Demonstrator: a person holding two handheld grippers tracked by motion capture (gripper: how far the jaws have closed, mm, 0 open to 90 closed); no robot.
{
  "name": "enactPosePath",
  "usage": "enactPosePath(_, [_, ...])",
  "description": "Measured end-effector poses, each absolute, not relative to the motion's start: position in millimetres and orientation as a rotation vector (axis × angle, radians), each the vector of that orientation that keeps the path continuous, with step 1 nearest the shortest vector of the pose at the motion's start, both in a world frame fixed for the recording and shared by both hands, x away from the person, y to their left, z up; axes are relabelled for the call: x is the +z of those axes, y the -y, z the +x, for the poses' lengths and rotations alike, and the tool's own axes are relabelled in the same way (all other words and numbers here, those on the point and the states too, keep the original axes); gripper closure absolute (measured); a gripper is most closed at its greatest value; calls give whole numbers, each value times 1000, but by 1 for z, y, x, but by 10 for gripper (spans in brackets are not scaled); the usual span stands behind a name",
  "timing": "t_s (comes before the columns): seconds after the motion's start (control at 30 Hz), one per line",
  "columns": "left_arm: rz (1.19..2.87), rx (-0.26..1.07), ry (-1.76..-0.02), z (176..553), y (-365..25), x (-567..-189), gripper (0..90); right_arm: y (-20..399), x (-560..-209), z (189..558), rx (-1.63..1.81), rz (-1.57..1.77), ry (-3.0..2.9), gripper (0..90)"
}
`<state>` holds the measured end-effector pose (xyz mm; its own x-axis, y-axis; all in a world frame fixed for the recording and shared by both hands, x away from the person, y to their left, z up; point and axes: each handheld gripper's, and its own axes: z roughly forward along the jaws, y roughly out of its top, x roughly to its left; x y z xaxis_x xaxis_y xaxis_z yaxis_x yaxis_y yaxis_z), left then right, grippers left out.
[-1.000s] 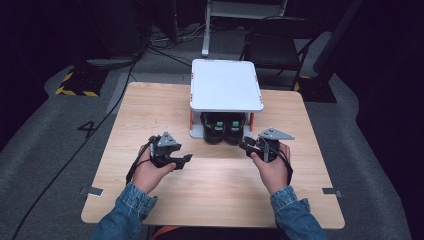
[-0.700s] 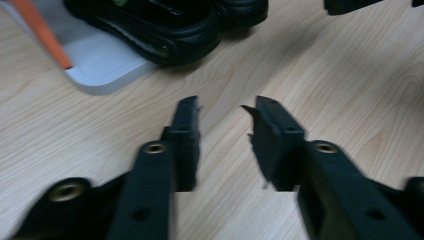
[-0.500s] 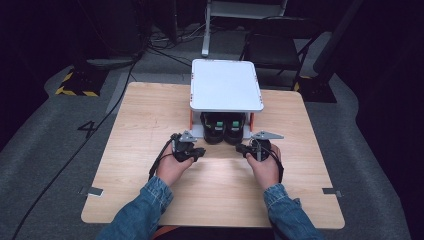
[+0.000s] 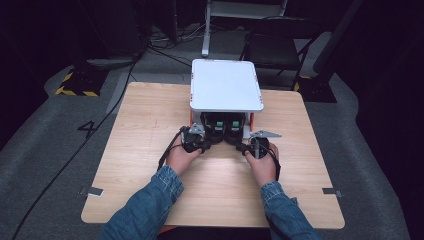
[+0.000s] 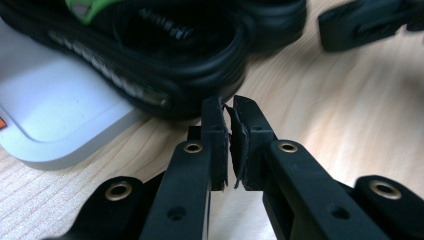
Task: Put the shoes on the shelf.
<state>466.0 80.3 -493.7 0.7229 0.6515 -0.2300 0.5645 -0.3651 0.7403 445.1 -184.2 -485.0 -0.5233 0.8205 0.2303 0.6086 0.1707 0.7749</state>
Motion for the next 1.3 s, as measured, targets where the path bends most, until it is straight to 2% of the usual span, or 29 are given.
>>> enactPosePath(0.07, [2067,100,-917,470,-80,-492,883,185,-487,447,1276,1398,-2189,863])
enactPosePath(0.5, [2060,145,-925,492,-71,-497,854,186,-490,467,1255,1425,-2120,878])
enactPosePath(0.6, [2038,127,-945,502,-73,-501,831,184,-490,475,1270,1434,-2102,876])
enactPosePath(0.7, [1997,64,-965,511,-75,-500,851,181,-490,483,1256,1435,-2088,870])
enactPosePath(0.8, [2008,167,-940,516,-73,-500,807,181,-490,493,1251,1432,-2075,864])
enactPosePath(1.07, [1968,227,-978,523,-74,-500,724,169,-493,510,1237,1399,-2073,840])
enactPosePath(1.13, [1972,243,-961,523,-74,-499,686,167,-493,512,1246,1403,-2070,809])
enactPosePath(1.2, [1977,259,-937,521,-72,-499,633,165,-491,510,1236,1387,-2066,739])
enactPosePath(1.27, [1978,285,-869,521,-72,-497,564,165,-488,506,1213,1352,-2065,717])
enactPosePath(1.3, [1974,280,-882,518,-71,-495,557,165,-485,503,1218,1348,-2064,706])
